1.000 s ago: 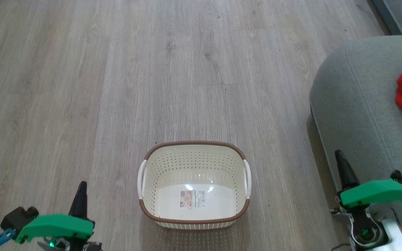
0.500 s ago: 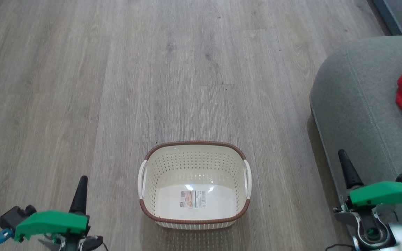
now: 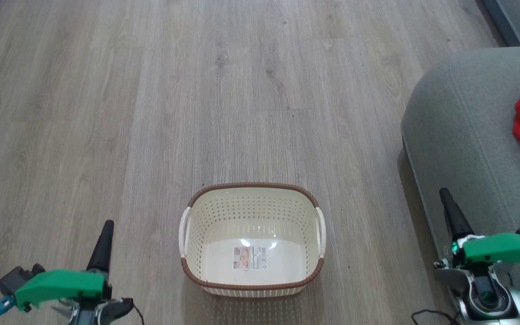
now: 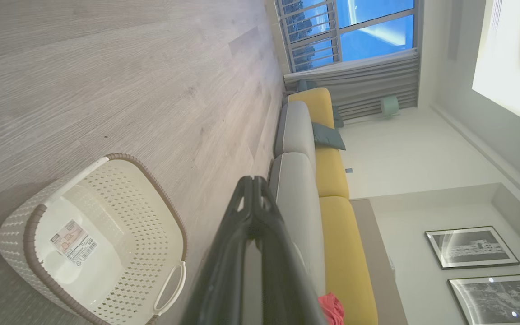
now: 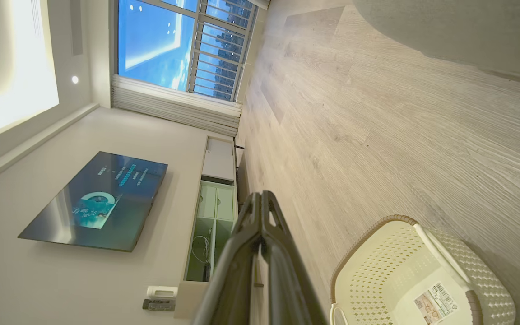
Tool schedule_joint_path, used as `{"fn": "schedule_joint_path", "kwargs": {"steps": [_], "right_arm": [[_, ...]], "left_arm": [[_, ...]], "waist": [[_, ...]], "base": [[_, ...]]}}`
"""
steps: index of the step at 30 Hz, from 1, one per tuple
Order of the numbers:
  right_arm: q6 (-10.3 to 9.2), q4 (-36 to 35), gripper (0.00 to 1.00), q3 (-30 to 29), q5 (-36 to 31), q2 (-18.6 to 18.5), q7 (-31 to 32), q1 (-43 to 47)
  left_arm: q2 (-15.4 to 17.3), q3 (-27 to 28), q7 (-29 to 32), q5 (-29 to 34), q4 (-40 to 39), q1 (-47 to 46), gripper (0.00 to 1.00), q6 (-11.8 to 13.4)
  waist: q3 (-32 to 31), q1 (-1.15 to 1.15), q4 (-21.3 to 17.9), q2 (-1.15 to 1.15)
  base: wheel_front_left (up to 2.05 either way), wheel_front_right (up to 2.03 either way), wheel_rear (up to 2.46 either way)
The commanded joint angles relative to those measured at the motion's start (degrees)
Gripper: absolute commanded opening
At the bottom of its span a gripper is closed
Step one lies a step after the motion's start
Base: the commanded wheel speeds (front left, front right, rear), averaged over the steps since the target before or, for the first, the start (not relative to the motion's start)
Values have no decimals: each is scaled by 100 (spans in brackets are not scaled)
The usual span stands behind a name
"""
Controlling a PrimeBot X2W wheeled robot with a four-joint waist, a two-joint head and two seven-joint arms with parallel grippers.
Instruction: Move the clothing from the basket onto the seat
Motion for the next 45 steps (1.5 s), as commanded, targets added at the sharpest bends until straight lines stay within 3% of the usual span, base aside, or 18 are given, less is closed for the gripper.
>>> {"fn": "schedule_joint_path", "kwargs": {"steps": [1,22,45], "right_arm": [[-1,-248,0,58,152,-16,50,-75],[-1,-557,0,-168,1420,112,400,0],[-1,-563,0,-171,1446,115,406,2]], "left_arm": [[80,131,51,-158,-225,-318,0,-40],[94,156,397,-1549,-389,-392,0,-110],[94,156,403,-1576,-393,-393,0,-111]], "waist": [[0,0,1,0],[-5,0,18,0],[-5,0,18,0]], "base": [[0,0,0],[0,0,0],[0,0,0]]}}
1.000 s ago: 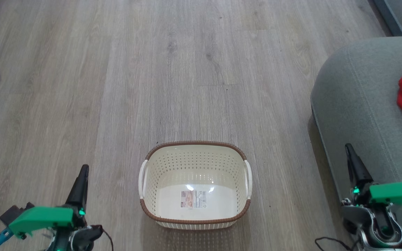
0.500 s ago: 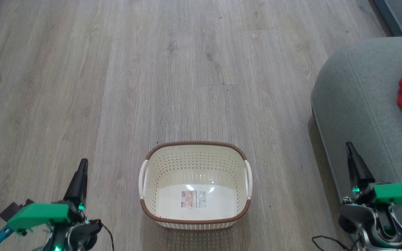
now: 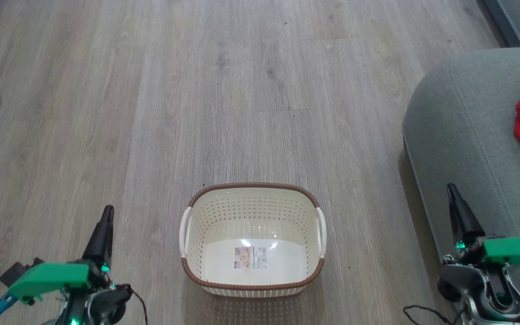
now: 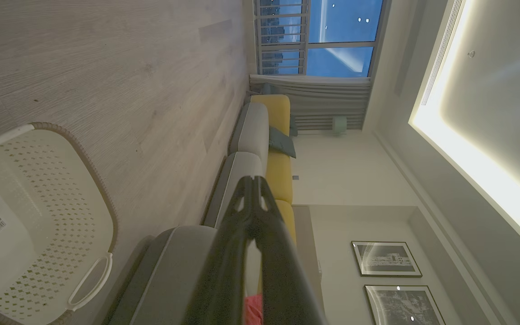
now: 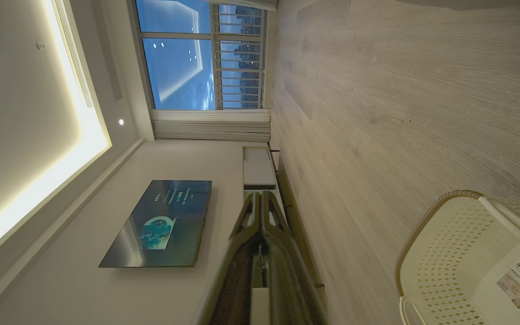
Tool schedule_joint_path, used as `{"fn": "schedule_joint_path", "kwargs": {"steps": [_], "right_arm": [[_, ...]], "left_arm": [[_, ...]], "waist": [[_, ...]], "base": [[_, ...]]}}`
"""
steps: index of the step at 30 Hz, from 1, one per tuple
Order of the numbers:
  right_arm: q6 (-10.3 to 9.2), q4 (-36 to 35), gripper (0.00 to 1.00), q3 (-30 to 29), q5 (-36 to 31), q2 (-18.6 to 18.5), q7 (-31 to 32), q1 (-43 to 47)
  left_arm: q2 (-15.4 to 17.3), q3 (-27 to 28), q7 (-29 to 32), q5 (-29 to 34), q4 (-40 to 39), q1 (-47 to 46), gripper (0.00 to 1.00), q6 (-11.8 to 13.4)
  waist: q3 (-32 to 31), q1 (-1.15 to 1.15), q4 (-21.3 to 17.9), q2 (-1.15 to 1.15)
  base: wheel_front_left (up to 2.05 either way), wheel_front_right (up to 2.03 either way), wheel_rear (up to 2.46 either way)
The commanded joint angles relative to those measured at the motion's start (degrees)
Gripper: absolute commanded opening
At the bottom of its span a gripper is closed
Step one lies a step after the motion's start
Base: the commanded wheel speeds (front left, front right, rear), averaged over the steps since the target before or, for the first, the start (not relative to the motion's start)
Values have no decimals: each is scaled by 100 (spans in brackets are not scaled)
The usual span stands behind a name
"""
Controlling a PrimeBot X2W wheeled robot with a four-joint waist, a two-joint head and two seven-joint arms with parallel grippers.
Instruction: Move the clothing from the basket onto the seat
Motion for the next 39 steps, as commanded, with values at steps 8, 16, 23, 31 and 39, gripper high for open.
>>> {"fn": "schedule_joint_path", "kwargs": {"steps": [8,16,23,31,39], "right_arm": [[1,-225,0,99,32,-16,33,-114],[1,-225,0,99,32,-16,32,-114],[1,-225,0,99,32,-16,32,-114],[1,-225,0,100,32,-16,32,-114],[1,-225,0,100,32,-16,32,-114]], "left_arm": [[88,156,45,-36,-192,-273,0,-53],[88,155,44,-37,-192,-273,0,-53],[88,155,44,-37,-192,-273,0,-53],[88,155,44,-37,-192,-272,0,-53],[88,155,44,-37,-193,-272,0,-53]], "waist": [[0,0,0,0],[0,0,0,0],[0,0,0,0],[0,0,0,0],[0,0,0,0]], "base": [[0,0,0],[0,0,0],[0,0,0],[0,0,0],[0,0,0]]}}
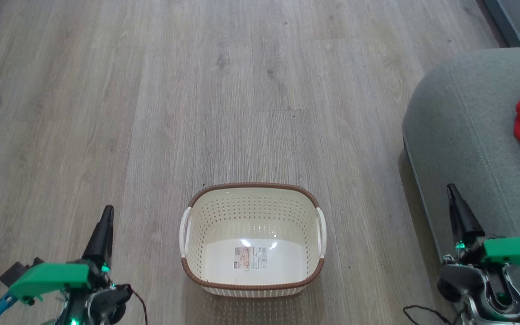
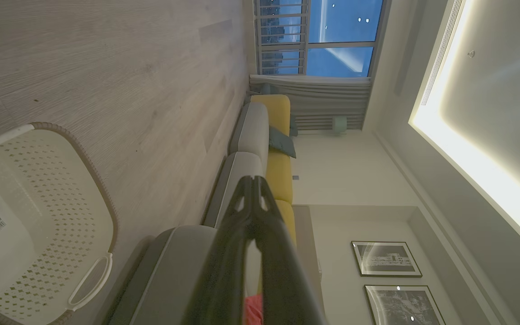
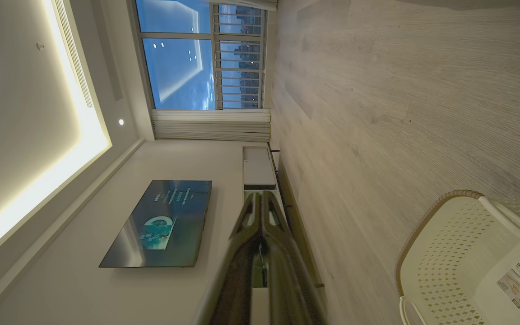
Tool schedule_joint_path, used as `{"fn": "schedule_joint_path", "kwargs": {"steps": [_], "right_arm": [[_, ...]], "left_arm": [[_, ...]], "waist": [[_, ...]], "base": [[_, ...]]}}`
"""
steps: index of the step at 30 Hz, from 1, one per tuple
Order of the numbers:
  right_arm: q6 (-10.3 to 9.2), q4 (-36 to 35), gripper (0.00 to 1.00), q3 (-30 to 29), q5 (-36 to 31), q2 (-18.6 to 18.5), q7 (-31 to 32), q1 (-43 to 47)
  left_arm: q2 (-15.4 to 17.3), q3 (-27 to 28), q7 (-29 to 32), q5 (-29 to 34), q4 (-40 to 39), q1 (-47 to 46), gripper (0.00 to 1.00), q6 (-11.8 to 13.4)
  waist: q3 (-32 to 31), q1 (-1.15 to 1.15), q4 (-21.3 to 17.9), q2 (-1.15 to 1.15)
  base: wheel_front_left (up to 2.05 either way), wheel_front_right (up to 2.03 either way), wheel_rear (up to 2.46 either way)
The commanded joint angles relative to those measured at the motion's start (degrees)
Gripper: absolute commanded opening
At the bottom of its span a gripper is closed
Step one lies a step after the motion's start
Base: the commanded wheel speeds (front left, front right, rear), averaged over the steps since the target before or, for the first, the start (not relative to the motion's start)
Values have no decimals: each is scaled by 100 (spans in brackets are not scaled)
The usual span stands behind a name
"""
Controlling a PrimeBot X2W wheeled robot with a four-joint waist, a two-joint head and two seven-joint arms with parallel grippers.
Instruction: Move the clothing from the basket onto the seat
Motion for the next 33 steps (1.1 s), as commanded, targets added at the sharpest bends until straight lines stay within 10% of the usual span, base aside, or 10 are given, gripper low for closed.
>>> {"fn": "schedule_joint_path", "kwargs": {"steps": [1,33], "right_arm": [[1,-225,0,100,32,-18,32,-114],[1,-225,0,100,33,-18,32,-114]], "left_arm": [[88,155,44,-37,-193,-272,0,-53],[88,154,44,-37,-193,-272,0,-53]], "waist": [[0,0,0,0],[0,0,0,0]], "base": [[0,0,0],[0,0,0]]}}
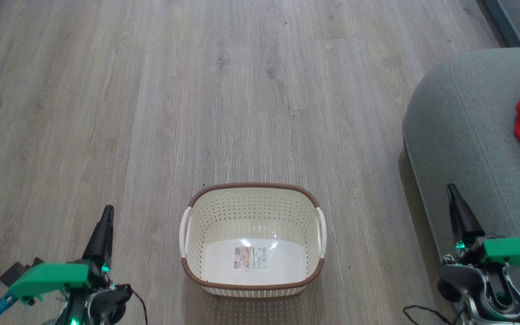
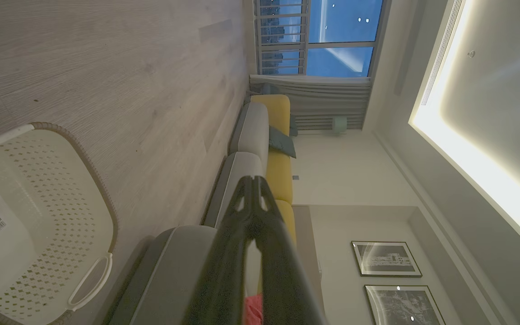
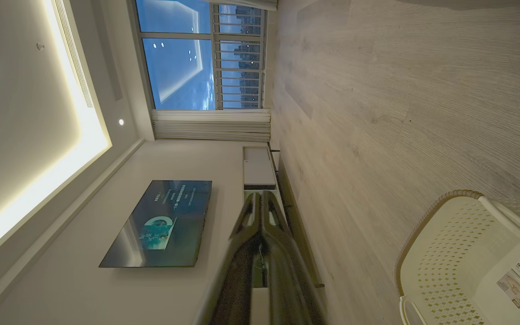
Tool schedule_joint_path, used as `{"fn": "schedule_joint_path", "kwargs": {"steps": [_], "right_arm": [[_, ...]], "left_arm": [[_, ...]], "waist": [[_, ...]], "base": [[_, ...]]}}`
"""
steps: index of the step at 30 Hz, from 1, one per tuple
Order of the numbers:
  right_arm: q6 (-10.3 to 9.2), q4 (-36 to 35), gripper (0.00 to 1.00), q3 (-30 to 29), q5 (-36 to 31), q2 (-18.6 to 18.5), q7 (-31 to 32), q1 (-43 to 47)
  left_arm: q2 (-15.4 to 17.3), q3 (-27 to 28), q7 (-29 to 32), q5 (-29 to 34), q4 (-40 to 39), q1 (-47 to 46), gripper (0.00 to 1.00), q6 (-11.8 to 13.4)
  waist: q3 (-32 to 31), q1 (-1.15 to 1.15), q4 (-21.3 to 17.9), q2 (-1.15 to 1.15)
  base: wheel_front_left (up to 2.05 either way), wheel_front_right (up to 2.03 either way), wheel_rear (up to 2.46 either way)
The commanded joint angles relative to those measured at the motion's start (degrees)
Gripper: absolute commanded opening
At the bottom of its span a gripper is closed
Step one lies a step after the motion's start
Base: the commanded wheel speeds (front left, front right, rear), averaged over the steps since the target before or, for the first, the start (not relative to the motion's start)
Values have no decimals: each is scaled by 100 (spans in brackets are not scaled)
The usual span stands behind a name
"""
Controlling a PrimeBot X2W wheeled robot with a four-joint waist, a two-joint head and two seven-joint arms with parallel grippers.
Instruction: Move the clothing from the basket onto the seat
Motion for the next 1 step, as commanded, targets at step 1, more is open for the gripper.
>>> {"fn": "schedule_joint_path", "kwargs": {"steps": [1], "right_arm": [[1,-225,0,100,33,-18,32,-114]], "left_arm": [[88,154,44,-37,-193,-272,0,-53]], "waist": [[0,0,0,0]], "base": [[0,0,0]]}}
